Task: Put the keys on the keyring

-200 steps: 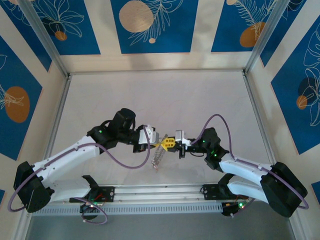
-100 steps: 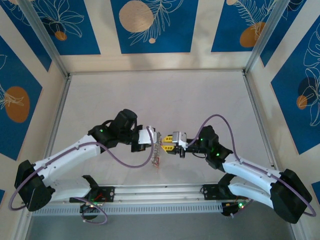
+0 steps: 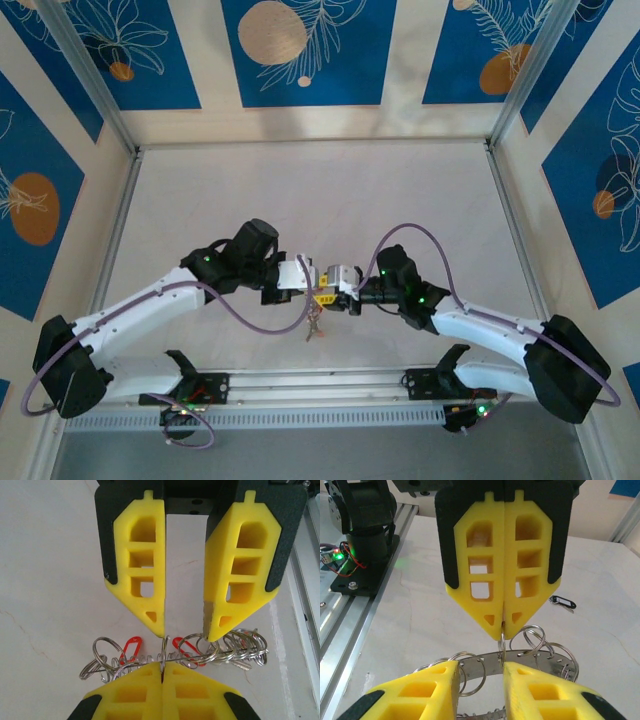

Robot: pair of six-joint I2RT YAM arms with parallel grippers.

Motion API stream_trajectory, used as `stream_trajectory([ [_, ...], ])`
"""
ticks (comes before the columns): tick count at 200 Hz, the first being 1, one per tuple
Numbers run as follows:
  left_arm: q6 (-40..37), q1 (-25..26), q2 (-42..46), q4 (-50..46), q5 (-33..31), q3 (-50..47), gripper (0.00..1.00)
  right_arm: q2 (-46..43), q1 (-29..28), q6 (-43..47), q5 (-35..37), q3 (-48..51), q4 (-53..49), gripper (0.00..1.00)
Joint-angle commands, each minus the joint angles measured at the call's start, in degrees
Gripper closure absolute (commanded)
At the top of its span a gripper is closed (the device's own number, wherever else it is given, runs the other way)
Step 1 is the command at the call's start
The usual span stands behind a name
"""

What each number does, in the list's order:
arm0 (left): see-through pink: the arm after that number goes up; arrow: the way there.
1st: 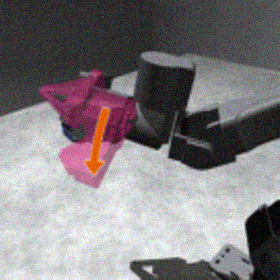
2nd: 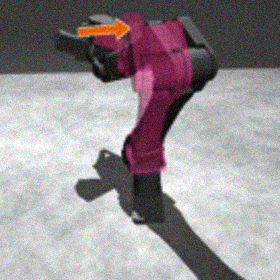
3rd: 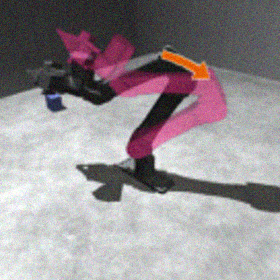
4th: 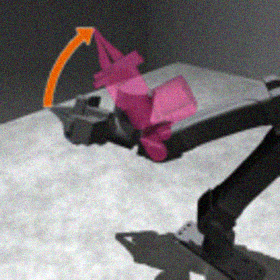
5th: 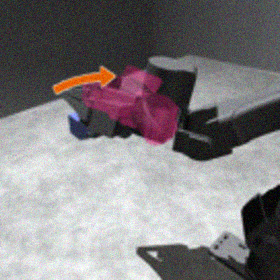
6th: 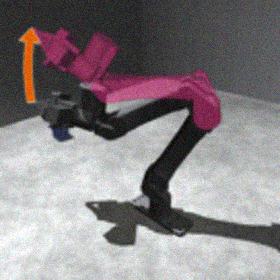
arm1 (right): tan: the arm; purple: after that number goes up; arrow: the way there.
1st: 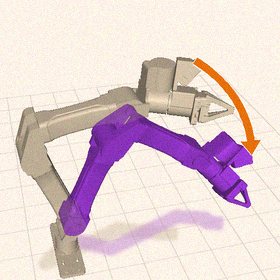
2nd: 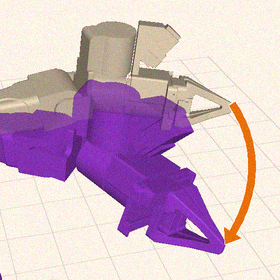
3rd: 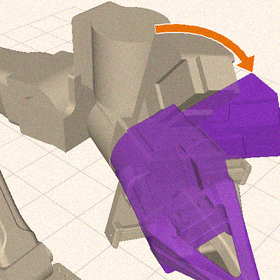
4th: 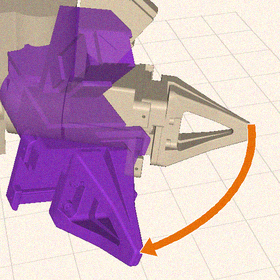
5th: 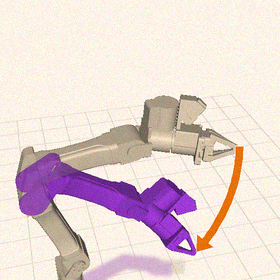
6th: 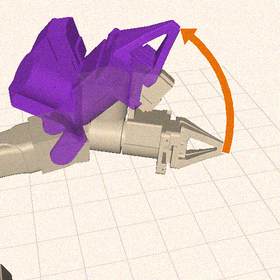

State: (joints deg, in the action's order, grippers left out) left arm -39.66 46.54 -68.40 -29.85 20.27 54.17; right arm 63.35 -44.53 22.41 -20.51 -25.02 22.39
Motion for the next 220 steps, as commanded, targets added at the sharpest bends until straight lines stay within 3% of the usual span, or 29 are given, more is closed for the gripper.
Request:
stream_trajectory([
  [1, -1.56, 0.71, 0.11, 0.29, 1.96, 1.91, 1.00, 1.05, -0.55, 0.97, 0.39, -1.51, 1.41, 0.70],
  [71, -1.22, 0.64, 1.62, 2.96, 6.38, 0.30, 1.00, 1.28, -0.51, 0.13, 1.30, -0.03, 4.66, 0.71],
  [107, -0.10, 0.41, 1.63, 5.31, 8.80, -0.64, 1.00, 0.90, -0.48, 0.08, 0.15, 0.88, 6.59, 0.81],
  [124, 0.53, 0.21, 1.61, 6.53, 9.38, -1.16, 1.00, 0.82, -0.38, 0.04, 0.73, 0.77, 6.29, 0.93],
  [138, 0.05, 0.03, 1.46, 6.35, 8.36, -1.26, 1.00, 0.42, -0.29, 0.10, 1.00, 0.85, 5.84, 0.97],
  [154, -0.37, -0.29, 1.24, 5.85, 5.45, -1.31, 0.84, -0.44, -0.20, 0.68, 1.20, 1.01, 4.76, 1.00],
  [179, 0.13, -0.53, 0.55, 6.52, 5.78, -1.62, 0.76, -1.69, -0.28, 2.47, 1.59, -0.42, -0.47, 1.00],
  [204, 0.81, -0.49, -1.45, 6.50, 7.85, -0.86, 0.75, -1.92, -0.29, 2.74, 1.79, -0.86, -1.73, 1.00],
  [220, 0.81, -0.49, -2.90, 5.28, 8.23, 0.14, 0.81, -1.83, -0.29, 2.66, 1.61, -0.91, -1.63, 1.00],
])
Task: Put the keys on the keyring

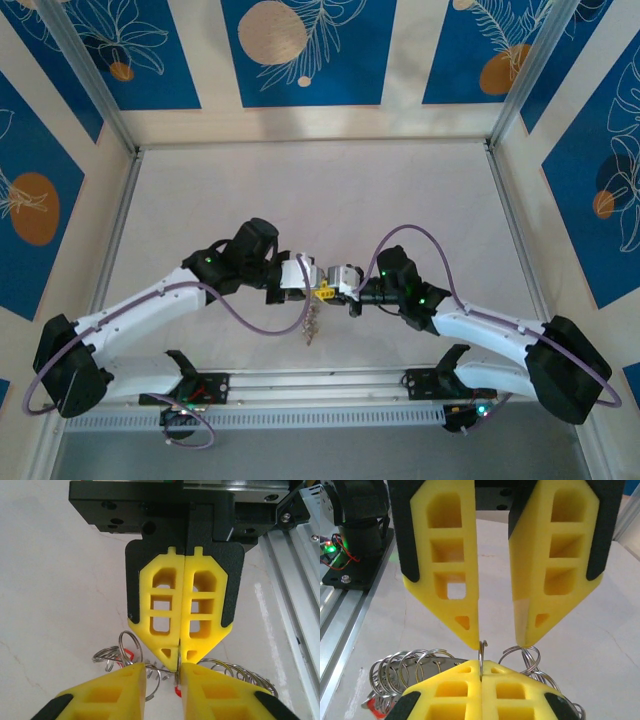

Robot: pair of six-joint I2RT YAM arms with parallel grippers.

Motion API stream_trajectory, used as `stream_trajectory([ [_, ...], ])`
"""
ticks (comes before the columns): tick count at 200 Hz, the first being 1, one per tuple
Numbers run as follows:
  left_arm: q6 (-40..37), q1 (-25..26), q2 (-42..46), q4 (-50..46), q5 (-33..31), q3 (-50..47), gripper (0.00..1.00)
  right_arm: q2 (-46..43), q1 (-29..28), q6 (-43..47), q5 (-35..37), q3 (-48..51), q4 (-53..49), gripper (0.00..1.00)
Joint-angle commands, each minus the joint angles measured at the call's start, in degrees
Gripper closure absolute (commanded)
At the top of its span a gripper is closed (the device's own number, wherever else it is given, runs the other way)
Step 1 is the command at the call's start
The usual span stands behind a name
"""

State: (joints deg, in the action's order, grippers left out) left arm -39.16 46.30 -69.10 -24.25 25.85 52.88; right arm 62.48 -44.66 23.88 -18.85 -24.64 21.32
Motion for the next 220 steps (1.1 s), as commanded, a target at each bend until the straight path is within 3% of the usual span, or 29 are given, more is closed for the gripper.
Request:
stream_trajectory([
  [1, 0.31, -0.25, -2.23, -0.34, 2.69, 1.48, 0.81, -0.95, -0.16, 1.18, -0.05, -1.28, -0.53, 1.00],
  [52, -0.38, -0.25, -3.39, -1.58, 3.51, 1.96, 0.83, -0.80, 0.06, 0.41, 0.22, -0.52, 1.93, 1.00],
  [75, -0.66, -0.27, -3.52, -1.83, 3.75, 2.00, 1.00, -0.83, 0.19, -0.06, -0.55, -0.20, 3.30, 1.00],
  [90, -0.59, -0.30, -3.42, -1.91, 4.28, 2.14, 1.00, -0.95, 0.28, -0.17, -0.75, 0.20, 4.33, 1.00],
  [105, 0.13, -0.46, -2.78, -1.08, 5.44, 1.89, 1.00, -1.50, 0.53, -0.88, -0.40, 1.84, 6.67, 0.84],
  [117, 1.19, -0.98, -1.97, 0.55, 7.13, 1.32, 1.00, -2.44, 1.01, -2.15, 0.03, 3.77, 9.23, 0.80],
  [163, 7.36, -4.48, 0.59, 8.22, 15.10, -0.51, 1.00, -6.44, 1.25, -8.00, 2.01, 10.02, 17.03, 0.78],
  [220, 7.75, -4.47, 0.48, 8.03, 16.80, -0.32, 1.00, -6.05, 1.43, -8.31, 1.12, 9.28, 18.58, 0.77],
])
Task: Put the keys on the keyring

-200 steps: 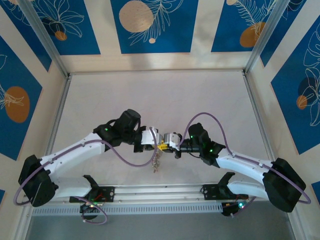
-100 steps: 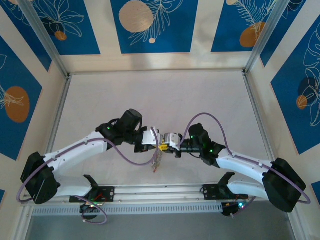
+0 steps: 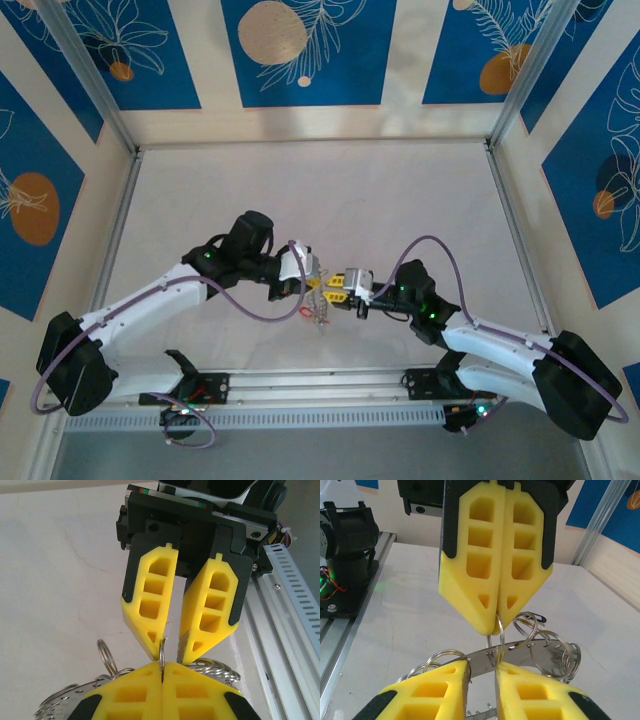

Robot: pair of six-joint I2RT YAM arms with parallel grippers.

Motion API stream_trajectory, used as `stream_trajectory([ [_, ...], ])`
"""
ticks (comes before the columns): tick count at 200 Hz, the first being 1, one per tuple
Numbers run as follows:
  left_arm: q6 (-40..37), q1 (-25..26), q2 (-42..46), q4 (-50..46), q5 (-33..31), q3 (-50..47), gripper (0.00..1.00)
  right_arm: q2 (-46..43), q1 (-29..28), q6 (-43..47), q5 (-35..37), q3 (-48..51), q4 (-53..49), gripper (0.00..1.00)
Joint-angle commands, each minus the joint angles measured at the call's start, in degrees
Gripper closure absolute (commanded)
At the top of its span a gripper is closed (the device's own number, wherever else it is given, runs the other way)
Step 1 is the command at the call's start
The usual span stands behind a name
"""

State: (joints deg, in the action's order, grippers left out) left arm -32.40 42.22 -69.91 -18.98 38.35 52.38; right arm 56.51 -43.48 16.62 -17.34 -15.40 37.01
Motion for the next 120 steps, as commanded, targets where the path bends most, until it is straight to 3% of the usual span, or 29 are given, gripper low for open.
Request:
stream_trajectory([
  [1, 1.05, -0.38, 1.32, 2.79, 4.29, 0.18, 1.00, -0.09, 0.25, -1.06, -0.40, 0.02, 2.89, 0.77],
  [43, 1.90, -0.40, 0.45, 2.88, 4.63, 0.40, 1.00, -0.09, 0.24, -1.91, -0.75, -0.31, 4.28, 0.78],
  [120, 2.75, -0.43, -0.98, 1.72, 4.02, 1.30, 1.00, -0.83, 0.32, -0.44, -0.33, -1.68, 0.13, 0.96],
])
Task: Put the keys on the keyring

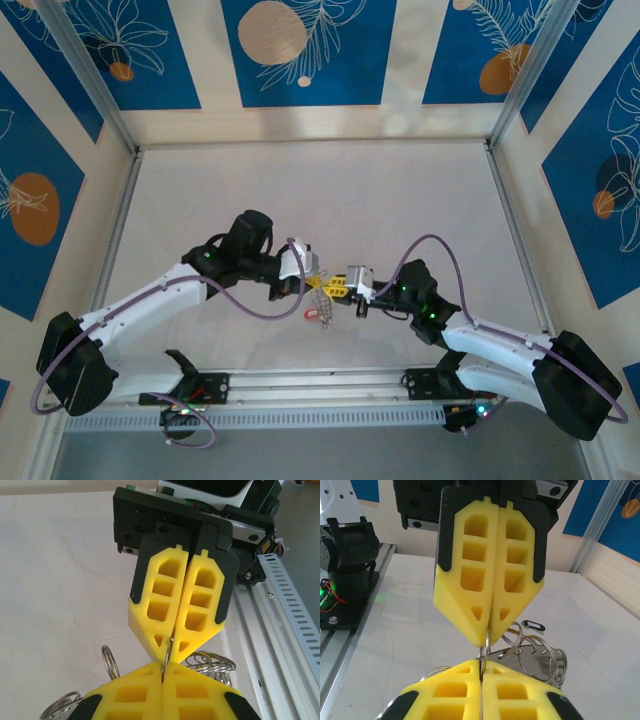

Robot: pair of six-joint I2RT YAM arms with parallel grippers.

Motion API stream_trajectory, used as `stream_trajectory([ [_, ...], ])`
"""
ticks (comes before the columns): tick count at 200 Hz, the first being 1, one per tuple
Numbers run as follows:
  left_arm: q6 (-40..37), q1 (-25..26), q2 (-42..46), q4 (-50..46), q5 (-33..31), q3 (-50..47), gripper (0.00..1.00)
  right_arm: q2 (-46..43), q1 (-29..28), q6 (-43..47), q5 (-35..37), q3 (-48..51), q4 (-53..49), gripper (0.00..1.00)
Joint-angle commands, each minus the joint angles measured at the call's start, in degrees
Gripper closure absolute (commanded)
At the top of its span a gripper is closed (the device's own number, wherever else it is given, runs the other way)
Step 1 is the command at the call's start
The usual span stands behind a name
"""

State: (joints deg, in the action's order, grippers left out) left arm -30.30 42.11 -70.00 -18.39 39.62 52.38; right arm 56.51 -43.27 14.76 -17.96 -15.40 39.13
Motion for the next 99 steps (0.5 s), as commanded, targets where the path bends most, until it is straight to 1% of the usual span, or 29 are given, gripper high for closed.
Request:
stream_trajectory([
  [1, 0.62, -0.29, -0.96, 1.06, 2.75, 1.31, 1.00, -0.85, 0.06, 1.50, 0.29, -1.71, -2.15, 0.96],
  [16, -0.21, -0.27, -1.76, -0.51, 2.04, 1.99, 0.98, -1.39, 0.07, 2.64, 0.63, -2.54, -4.81, 0.99],
  [24, -0.82, -0.18, -2.23, -1.47, 1.44, 2.38, 0.95, -1.80, 0.02, 3.45, 1.07, -3.09, -6.61, 1.00],
  [41, -1.25, -0.19, -3.11, -2.53, 0.53, 2.89, 0.78, -2.82, 0.03, 5.14, 1.77, -4.36, -10.84, 1.00],
  [53, -1.05, -0.18, -3.76, -2.90, 1.35, 3.33, 0.72, -3.16, 0.08, 6.38, 1.56, -5.39, -14.01, 1.00],
  [76, -0.19, -0.18, -5.08, -3.26, 2.72, 4.36, 0.71, -1.96, -0.06, 7.82, 0.14, -7.66, -18.63, 1.00],
  [99, -1.04, -0.18, -5.50, -4.23, 2.96, 4.58, 0.73, -0.75, -0.33, 8.45, -0.25, -8.96, -20.05, 1.00],
])
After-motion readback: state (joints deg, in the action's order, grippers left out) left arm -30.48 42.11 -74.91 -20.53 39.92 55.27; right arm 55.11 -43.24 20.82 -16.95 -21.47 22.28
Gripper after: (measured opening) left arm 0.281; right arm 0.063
